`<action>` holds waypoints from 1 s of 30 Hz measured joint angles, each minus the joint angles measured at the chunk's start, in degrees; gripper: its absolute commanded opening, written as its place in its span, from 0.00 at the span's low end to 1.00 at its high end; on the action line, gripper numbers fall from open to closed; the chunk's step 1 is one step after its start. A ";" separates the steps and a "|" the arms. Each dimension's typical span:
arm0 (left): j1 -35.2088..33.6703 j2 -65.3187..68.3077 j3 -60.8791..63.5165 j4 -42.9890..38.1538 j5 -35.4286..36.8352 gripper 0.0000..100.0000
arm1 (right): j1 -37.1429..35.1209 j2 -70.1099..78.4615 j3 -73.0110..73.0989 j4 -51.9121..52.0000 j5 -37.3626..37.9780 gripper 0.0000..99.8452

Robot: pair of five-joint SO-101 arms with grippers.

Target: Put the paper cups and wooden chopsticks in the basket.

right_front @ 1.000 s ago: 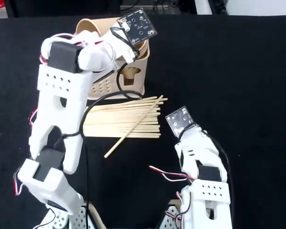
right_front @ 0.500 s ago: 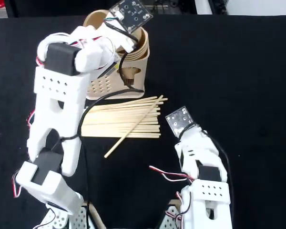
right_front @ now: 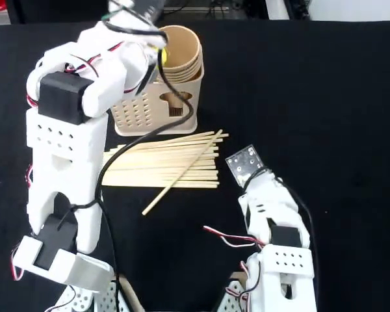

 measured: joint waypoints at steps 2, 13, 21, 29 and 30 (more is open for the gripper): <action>0.00 0.00 0.00 -0.79 5.27 0.13 | 0.00 0.00 0.00 0.00 0.00 0.01; -8.97 0.00 0.44 12.13 13.80 0.13 | 0.00 0.00 0.00 0.00 0.00 0.01; -26.99 -0.62 19.87 13.63 11.43 0.13 | 0.00 0.00 0.00 -0.18 0.00 0.01; -37.71 -0.62 46.51 10.46 1.41 0.13 | 0.00 0.00 0.00 -2.02 0.00 0.01; -38.68 -0.62 49.49 9.32 1.23 0.13 | 0.00 0.00 0.00 -2.02 0.00 0.01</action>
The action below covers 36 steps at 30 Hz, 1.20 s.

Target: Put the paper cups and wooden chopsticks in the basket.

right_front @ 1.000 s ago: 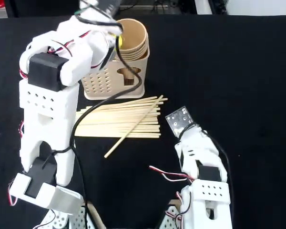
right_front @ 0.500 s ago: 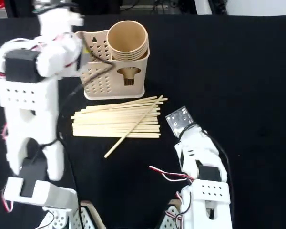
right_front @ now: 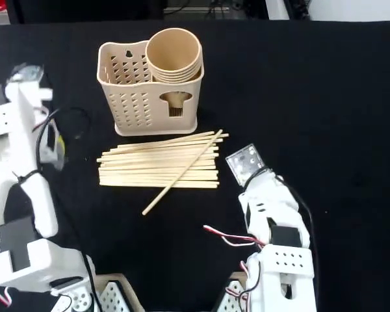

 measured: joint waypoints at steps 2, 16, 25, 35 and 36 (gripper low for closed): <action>-1.49 0.00 5.71 -2.64 -0.44 0.13 | 0.00 0.00 0.00 0.00 0.00 0.01; -2.55 -15.12 50.99 -34.99 -0.44 0.13 | 0.00 0.00 0.00 0.00 0.00 0.01; -2.55 -27.87 62.51 -40.18 -0.44 0.13 | 0.00 0.00 0.00 0.00 0.00 0.01; -2.55 -51.78 75.16 -41.05 -0.62 0.14 | 0.00 0.00 0.00 0.00 0.00 0.01; -2.55 -53.98 76.04 -41.05 -0.62 0.14 | 0.00 0.00 0.00 0.00 0.00 0.01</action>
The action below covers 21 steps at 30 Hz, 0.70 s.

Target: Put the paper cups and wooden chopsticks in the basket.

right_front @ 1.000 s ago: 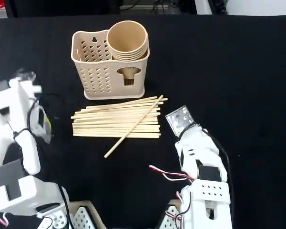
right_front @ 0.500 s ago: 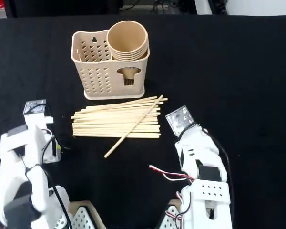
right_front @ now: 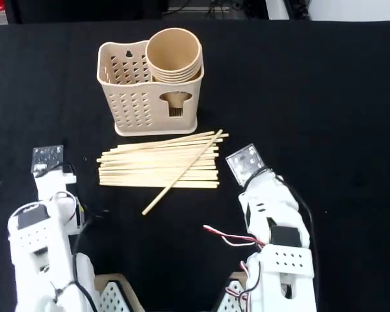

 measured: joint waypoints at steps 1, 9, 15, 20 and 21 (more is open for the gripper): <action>0.00 -2.02 0.88 0.00 0.00 0.14 | 0.00 0.00 0.00 0.00 0.00 0.01; 0.00 -7.38 2.11 0.00 0.00 0.14 | 0.00 0.00 0.00 0.00 -0.70 0.01; 0.00 -7.91 3.08 0.00 0.00 0.14 | 0.00 0.00 0.00 -2.64 -9.14 0.01; 0.00 -7.91 3.43 -0.62 -0.09 0.14 | 0.00 0.00 0.00 -3.87 -18.46 0.10; 0.00 -7.91 3.43 -0.62 -0.09 0.14 | 0.00 0.00 -0.09 -3.69 -20.22 0.14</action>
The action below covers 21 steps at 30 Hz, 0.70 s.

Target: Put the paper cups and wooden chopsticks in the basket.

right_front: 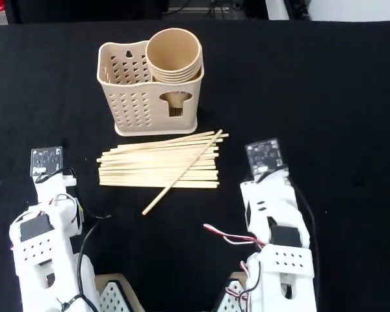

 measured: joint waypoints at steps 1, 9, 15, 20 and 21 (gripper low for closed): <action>0.00 0.00 0.00 0.00 0.00 0.14 | 0.00 0.00 -0.44 0.97 -1.85 0.17; 0.00 0.00 0.53 -0.35 0.00 0.14 | -3.96 0.09 -12.57 7.82 -14.51 0.08; 0.00 0.00 0.62 -0.35 0.00 0.14 | -9.49 0.26 -20.40 10.46 -23.56 0.13; 0.00 0.00 0.62 -0.35 -0.79 0.14 | -11.08 7.74 -25.05 13.10 -26.46 0.10; 0.00 0.00 0.62 -0.35 -1.58 0.14 | -11.08 10.20 -26.55 13.36 -27.96 0.10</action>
